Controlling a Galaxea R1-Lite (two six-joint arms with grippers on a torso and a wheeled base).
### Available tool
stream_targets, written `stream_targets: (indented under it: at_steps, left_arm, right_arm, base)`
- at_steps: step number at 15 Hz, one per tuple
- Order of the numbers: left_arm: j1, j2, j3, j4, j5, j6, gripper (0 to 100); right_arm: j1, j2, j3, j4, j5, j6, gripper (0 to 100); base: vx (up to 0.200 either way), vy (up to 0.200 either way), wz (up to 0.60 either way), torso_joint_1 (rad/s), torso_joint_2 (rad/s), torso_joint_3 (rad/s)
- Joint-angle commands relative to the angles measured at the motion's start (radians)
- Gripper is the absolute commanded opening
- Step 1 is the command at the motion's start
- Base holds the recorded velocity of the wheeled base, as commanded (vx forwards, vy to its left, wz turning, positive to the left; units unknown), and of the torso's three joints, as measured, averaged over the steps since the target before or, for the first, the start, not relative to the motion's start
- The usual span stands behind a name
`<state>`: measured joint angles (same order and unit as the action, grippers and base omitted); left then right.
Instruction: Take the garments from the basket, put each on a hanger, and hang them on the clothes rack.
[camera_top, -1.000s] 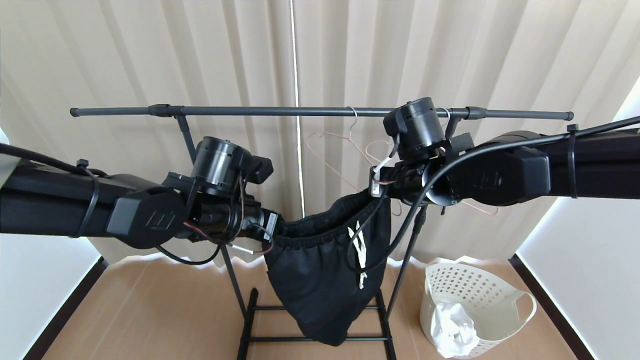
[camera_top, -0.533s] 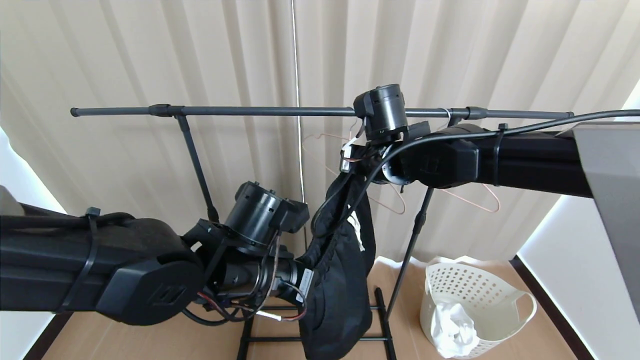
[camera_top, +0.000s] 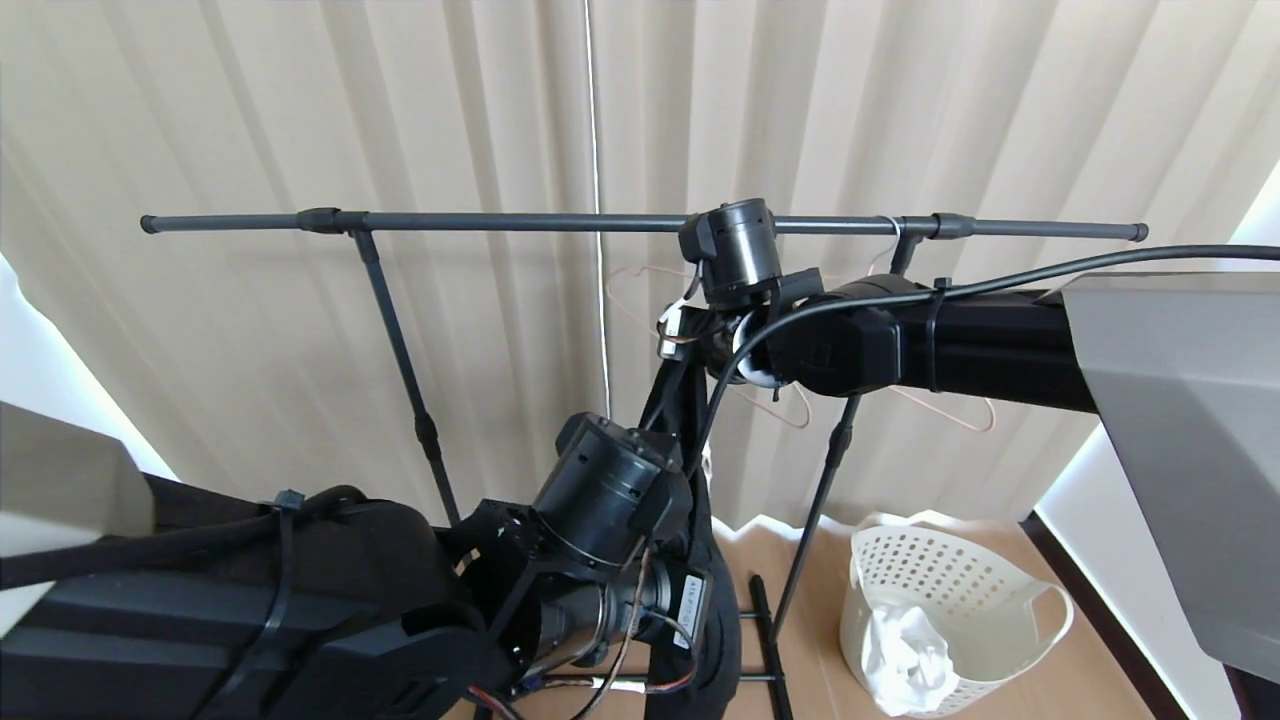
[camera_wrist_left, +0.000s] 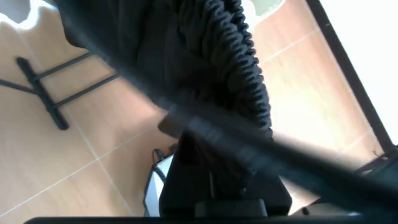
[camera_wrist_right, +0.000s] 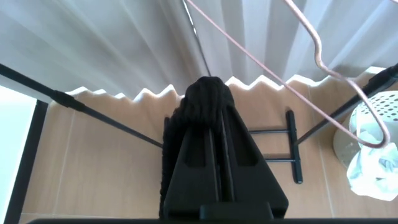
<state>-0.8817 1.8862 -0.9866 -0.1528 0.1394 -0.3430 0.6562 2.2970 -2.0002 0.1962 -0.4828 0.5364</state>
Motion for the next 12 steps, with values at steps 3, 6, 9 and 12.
stream_targets:
  at_steps: [3,6,9,12]
  left_arm:
    - [0.049,-0.078,0.069,-0.004,0.057,0.002,0]
    - [0.142,-0.107,0.065,-0.004,0.092,0.012,0]
    - [0.283,-0.094,-0.066,-0.007,0.094,0.044,0]
    - [0.328,-0.087,-0.176,-0.007,0.097,0.056,0]
  right_arm:
    - [-0.017,-0.096,0.075,0.000,-0.004,0.008,0]
    - [-0.038,-0.203,0.192,0.000,-0.004,0.005,0]
    - [-0.067,-0.329,0.362,0.005,-0.020,-0.019,0]
    - [-0.055,-0.413,0.537,-0.003,-0.045,-0.067,0]
  base:
    - [0.000,0.000,0.00,0.000,0.00,0.000]
    - [0.000,0.000,0.00,0.000,0.00,0.000]
    - [0.000,0.000,0.00,0.000,0.00,0.000]
    - [0.000,0.000,0.00,0.000,0.00,0.000]
